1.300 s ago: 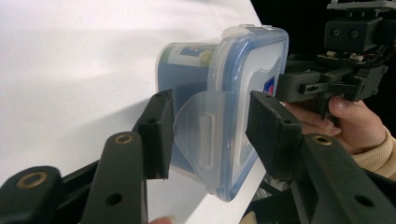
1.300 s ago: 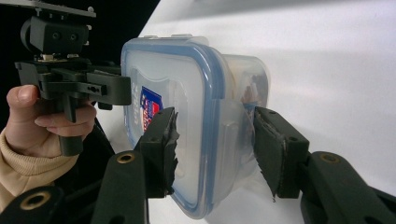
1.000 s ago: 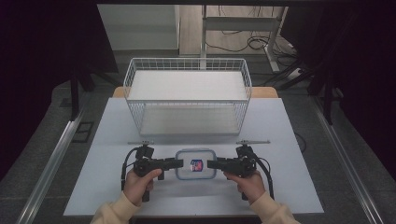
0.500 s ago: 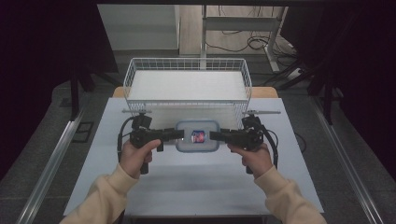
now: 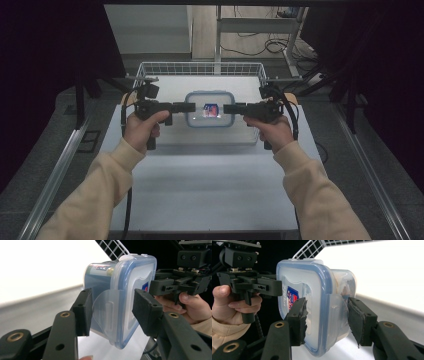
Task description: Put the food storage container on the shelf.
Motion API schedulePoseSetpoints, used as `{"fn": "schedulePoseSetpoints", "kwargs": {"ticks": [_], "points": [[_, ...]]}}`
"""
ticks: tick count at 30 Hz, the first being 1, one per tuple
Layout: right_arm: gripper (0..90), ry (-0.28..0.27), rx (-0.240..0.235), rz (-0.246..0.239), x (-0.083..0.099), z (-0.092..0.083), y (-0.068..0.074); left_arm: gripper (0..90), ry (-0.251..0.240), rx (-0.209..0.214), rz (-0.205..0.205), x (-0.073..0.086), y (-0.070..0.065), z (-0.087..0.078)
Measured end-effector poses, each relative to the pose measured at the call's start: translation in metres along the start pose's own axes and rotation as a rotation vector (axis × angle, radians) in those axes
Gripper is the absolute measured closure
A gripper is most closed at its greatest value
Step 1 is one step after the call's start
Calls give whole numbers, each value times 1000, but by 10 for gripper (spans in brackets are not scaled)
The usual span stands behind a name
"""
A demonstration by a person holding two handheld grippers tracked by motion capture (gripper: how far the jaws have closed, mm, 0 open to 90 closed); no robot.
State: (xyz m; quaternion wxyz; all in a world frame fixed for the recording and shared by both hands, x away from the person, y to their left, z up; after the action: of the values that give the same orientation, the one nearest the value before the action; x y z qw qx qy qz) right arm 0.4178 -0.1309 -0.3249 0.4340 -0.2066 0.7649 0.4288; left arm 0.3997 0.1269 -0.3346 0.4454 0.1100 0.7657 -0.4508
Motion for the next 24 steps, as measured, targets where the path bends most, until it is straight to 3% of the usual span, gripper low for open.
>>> {"fn": "schedulePoseSetpoints", "kwargs": {"ticks": [8,13,24], "points": [[509,0,-1,35,-31,29,-27,517,19,-13,-17,-32,24,19],[508,13,4,62,-42,45,-44,517,38,-24,-52,-49,46,33],[507,59,37,123,-49,67,-69,514,48,-31,-142,-54,75,51]]}}
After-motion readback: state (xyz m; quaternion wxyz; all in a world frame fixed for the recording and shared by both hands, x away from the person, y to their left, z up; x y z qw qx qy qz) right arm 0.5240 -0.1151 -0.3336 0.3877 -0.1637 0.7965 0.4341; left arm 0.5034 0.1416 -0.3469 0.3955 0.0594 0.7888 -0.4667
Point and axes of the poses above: each handheld gripper's, and its own axes: z roughly forward along the jaws, x roughly out of its underside, y roughly to its left, the point moved 4 cm from there along z, roughly forward along the jaws, and after that the axes turned 13 degrees about -y, right-handed, at the moved point
